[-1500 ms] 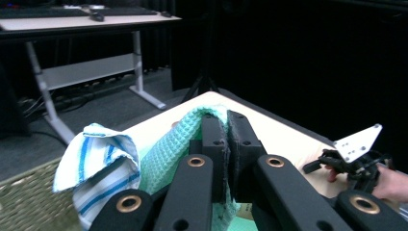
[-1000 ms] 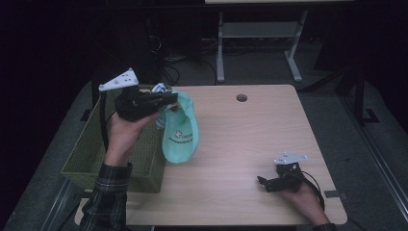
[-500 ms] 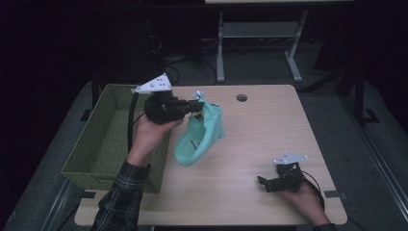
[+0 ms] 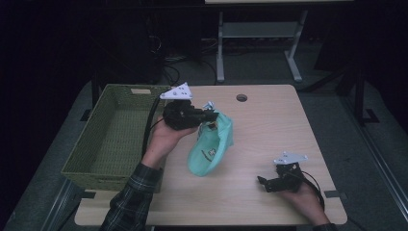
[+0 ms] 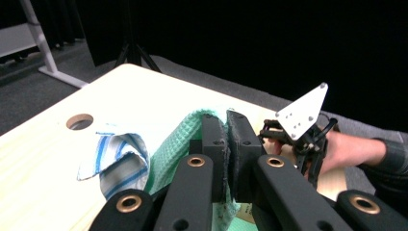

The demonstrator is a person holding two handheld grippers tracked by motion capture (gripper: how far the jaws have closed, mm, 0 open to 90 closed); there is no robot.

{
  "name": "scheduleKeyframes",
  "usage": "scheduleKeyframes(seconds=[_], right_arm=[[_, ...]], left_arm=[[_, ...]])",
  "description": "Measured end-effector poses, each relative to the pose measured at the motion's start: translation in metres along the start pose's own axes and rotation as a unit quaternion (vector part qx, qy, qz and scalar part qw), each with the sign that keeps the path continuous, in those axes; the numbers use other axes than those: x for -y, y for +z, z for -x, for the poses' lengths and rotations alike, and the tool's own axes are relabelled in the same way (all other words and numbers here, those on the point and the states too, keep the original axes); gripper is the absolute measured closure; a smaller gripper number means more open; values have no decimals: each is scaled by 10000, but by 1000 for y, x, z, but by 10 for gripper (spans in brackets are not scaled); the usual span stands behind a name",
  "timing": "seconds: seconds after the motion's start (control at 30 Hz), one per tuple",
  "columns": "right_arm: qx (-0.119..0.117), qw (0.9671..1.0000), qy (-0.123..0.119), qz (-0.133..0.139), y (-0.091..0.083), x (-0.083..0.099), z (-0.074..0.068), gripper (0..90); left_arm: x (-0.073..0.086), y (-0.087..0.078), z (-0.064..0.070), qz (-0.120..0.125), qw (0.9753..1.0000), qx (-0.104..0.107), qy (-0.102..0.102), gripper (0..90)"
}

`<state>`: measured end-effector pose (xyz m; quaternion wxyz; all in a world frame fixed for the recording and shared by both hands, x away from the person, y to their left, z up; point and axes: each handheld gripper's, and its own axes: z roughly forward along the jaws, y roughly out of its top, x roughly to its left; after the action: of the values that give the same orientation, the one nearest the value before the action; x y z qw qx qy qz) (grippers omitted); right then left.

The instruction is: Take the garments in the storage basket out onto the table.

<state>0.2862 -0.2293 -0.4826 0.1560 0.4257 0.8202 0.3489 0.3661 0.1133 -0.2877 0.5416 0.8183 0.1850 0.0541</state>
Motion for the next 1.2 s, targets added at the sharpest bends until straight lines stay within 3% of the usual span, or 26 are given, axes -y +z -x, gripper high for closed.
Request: scheduleKeyframes(seconds=[0.37,0.53,0.67,0.8,0.97,1.13,1.2], right_arm=[[2,10000,0,1,0,0,0,26],[2,10000,-1,2,0,0,0,26],[3,10000,-3,-1,0,0,0,26],[4,10000,-7,-2,0,0,0,26],[5,10000,-9,-2,0,0,0,26],[5,10000,-9,-1,0,0,0,26],[5,10000,-11,-2,0,0,0,26]], left_arm=[[11,41,2,-412,9989,177,167,869],[20,55,4,-576,9979,250,129,868],[31,69,6,-849,9962,180,97,868],[46,81,9,-1241,9922,78,123,868],[59,92,9,-1457,9893,-10,116,867],[68,101,10,-1556,9878,-3,88,867],[75,110,12,-1661,9860,51,111,867]])
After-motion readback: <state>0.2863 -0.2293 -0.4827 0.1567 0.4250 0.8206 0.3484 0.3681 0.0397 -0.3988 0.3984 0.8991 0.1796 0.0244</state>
